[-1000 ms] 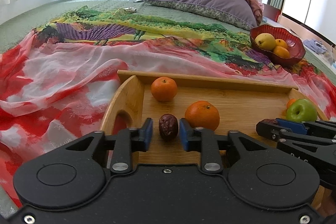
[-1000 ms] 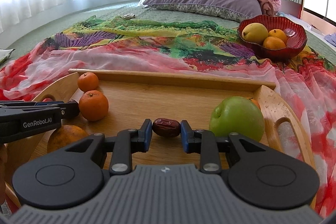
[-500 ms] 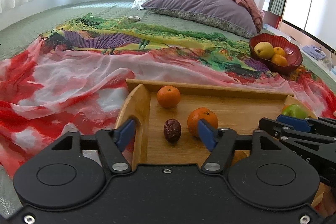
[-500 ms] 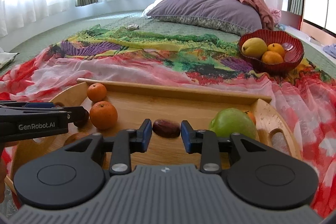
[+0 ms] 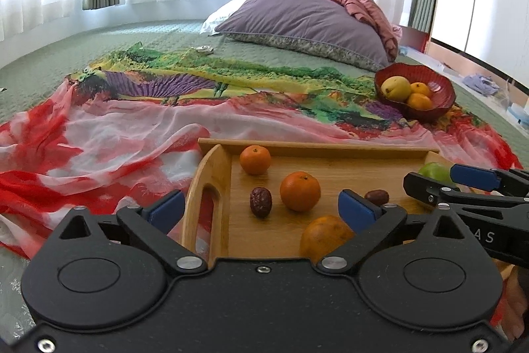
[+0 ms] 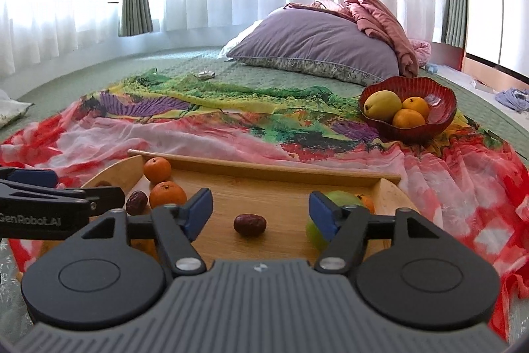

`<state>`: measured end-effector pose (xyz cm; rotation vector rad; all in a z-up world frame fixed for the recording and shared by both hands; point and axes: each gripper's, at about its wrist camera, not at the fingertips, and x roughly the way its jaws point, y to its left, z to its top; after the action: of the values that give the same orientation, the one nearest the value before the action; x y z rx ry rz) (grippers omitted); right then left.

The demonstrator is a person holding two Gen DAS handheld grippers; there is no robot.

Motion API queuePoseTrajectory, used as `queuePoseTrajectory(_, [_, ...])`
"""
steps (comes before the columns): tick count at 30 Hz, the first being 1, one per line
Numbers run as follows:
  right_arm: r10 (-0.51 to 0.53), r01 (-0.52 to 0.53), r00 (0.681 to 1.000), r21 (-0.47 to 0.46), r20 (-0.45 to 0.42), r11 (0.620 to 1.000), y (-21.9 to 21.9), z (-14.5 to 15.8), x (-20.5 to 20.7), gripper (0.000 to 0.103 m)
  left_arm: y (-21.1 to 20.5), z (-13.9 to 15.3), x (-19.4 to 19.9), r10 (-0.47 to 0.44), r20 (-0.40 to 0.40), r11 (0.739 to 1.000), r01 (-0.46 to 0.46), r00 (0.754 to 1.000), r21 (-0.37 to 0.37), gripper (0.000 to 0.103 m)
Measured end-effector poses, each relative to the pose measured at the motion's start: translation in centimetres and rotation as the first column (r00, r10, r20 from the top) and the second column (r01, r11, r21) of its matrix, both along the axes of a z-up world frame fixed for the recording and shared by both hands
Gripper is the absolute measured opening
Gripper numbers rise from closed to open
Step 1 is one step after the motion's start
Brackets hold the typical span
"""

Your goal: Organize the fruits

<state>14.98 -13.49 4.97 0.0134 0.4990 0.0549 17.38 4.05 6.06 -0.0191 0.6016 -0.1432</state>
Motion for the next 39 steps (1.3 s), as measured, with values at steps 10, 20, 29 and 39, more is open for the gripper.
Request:
queuePoseTrajectory(10, [0.013,-0.011,0.999,-0.035,0.045,0.999,-1.0,-0.2,-3.6,0.087,-0.3,0.0,-3.2,-0.022,0.005,1.000,0.022,1.000,-0.006,0.101])
queuePoseTrajectory(20, [0.006,-0.005,0.999,-0.020,0.053,1.000,-1.9,-1.0,-6.3,0.092,-0.9,-0.2,-6.2,-0.034,0.013,0.999,0.034,0.999,-0.007,0.102])
queuePoseTrajectory(29, [0.001,0.000,0.998,-0.013,0.057,1.000,-2.0,-2.0,-8.8,0.094,-1.4,-1.2,-9.0,-0.011,0.037,1.000,0.012,0.999,-0.010,0.103])
queuePoseTrajectory(39, [-0.003,0.005,0.998,-0.018,0.066,1.000,-2.2,-3.3,-11.8,0.101,-2.3,-2.8,-11.4,-0.007,0.027,1.000,0.007,1.000,0.009,0.103])
